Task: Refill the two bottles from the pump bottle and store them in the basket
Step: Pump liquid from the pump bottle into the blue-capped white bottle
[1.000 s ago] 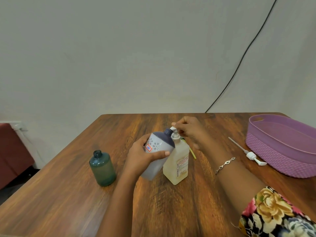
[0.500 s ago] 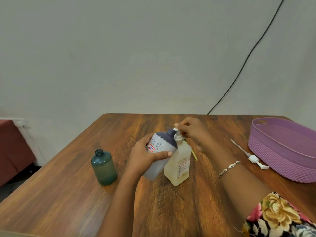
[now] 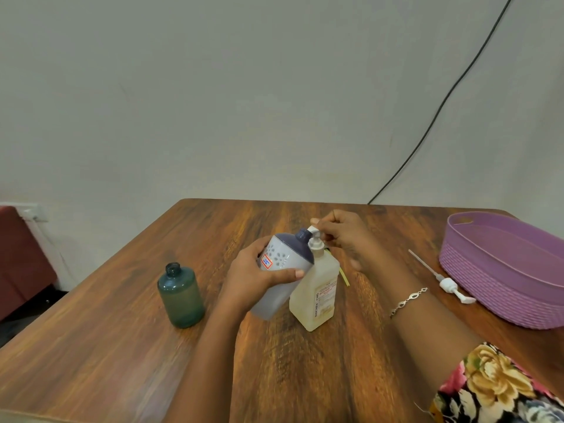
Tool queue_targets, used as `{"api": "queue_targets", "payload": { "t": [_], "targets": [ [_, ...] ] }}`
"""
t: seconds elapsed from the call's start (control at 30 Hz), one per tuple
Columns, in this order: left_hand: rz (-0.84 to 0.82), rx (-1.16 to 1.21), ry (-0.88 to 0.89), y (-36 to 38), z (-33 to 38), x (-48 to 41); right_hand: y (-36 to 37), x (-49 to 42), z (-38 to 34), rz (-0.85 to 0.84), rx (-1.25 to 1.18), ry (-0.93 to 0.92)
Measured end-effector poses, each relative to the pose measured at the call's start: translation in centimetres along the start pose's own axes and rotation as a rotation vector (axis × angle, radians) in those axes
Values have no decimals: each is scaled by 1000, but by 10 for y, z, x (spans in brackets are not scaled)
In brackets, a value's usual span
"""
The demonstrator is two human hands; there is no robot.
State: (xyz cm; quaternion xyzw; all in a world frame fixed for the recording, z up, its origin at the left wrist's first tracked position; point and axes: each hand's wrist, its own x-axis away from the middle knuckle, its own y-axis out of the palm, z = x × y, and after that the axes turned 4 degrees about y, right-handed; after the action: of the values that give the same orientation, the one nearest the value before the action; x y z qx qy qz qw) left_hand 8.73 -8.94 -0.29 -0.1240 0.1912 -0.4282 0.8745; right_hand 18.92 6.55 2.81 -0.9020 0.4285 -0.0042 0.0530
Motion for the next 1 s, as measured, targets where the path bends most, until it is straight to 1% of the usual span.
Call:
{"api": "queue_targets", "payload": {
  "t": [0.17,0.37,0.53,0.83,0.9,1.0],
  "targets": [
    [2,1,19,-2,3,-1,1,-3,-2,-24,-32,65],
    [5,14,20,1,1,0,2,-3,8,-45,-30,83],
    [10,11,35,-1,4,-2,2,-4,-2,-36,-122,99],
    [18,-16,37,0,1,-2,7,-4,1,-24,4,68],
    [8,-37,39,0,2,-2,7,-3,1,-17,-7,66],
    [8,-25,41,0,5,-2,3,-3,-6,-17,-88,40]
  ]
}}
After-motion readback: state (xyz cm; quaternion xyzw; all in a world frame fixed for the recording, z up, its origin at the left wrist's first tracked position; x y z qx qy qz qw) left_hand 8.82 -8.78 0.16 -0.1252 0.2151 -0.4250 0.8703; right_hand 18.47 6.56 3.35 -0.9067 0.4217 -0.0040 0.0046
